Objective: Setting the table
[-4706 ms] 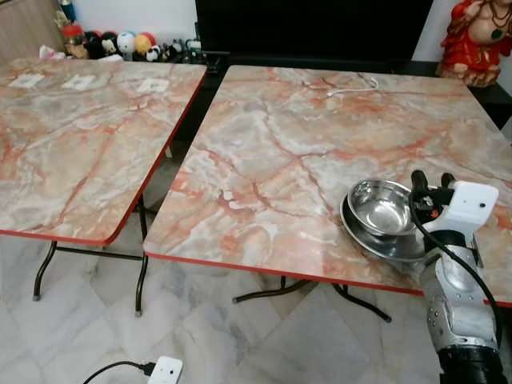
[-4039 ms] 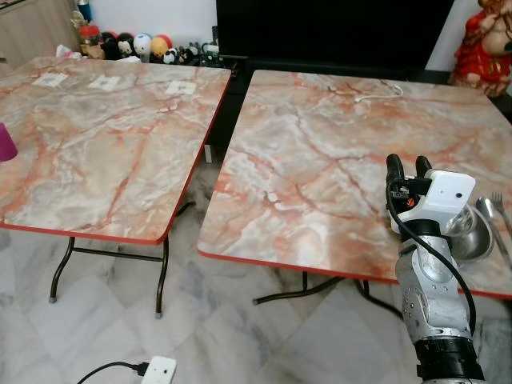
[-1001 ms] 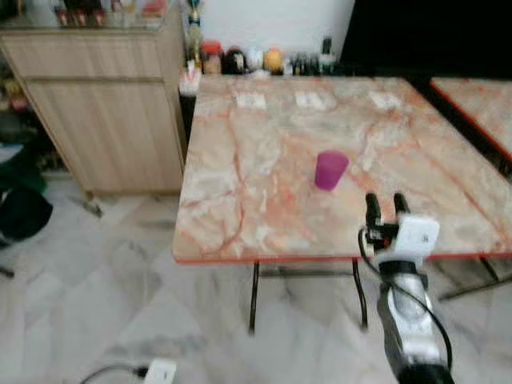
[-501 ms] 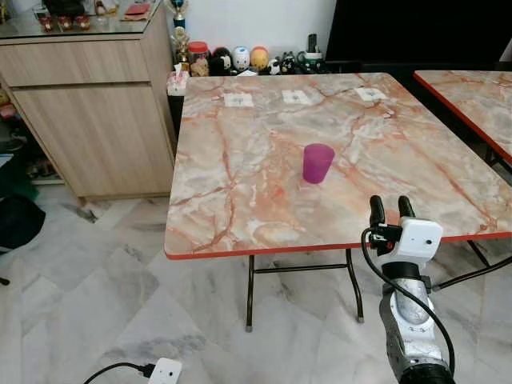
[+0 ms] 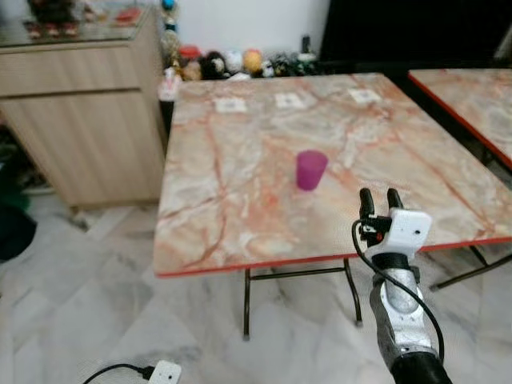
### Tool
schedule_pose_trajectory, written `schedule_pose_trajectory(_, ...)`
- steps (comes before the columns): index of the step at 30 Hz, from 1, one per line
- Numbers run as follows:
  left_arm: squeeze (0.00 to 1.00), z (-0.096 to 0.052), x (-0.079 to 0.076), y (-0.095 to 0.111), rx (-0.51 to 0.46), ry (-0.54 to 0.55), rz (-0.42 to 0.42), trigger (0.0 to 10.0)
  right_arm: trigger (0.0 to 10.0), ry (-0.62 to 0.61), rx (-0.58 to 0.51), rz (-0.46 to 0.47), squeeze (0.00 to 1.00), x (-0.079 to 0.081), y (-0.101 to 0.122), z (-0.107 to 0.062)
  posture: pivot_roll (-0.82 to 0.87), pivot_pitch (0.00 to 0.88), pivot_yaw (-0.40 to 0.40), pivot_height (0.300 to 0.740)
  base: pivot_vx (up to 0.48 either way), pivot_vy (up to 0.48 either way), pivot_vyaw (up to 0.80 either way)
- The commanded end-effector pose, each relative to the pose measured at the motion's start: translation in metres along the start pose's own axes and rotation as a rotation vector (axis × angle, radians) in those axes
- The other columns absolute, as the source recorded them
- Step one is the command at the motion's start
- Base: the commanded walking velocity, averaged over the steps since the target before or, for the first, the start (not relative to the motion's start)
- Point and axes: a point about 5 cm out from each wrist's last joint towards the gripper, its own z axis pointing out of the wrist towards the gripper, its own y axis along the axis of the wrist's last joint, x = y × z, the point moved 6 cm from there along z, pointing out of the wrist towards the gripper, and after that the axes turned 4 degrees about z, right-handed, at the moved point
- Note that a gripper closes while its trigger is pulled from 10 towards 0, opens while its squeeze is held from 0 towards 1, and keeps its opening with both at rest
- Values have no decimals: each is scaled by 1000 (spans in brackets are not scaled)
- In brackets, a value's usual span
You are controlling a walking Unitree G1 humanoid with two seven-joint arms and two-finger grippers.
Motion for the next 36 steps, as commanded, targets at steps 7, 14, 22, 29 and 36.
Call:
schedule_pose_trajectory(7,0,0,-4,-5,11,-5,-14,10000,10000,12,-9,-8,0,-1,3,2,56,0,-20,740,226,0,0)
schedule_pose_trajectory(14,0,0,-6,-5,8,-10,-19,10000,10000,50,-20,35,0,10,16,13,53,0,-24,740,0,0,0)
schedule_pose_trajectory(22,0,0,-8,-6,13,-19,-20,10000,10000,32,44,84,0,17,34,40,54,0,-27,740,0,0,0)
schedule_pose_trajectory(29,0,0,-10,-6,14,-25,-19,10000,10000,-173,293,154,0,-15,-2,52,55,2,-32,740,0,0,0)
schedule_pose_trajectory(36,0,0,-10,-6,13,-24,-28,10000,10000,-127,395,294,0,0,-14,61,63,12,-38,740,0,0,0)
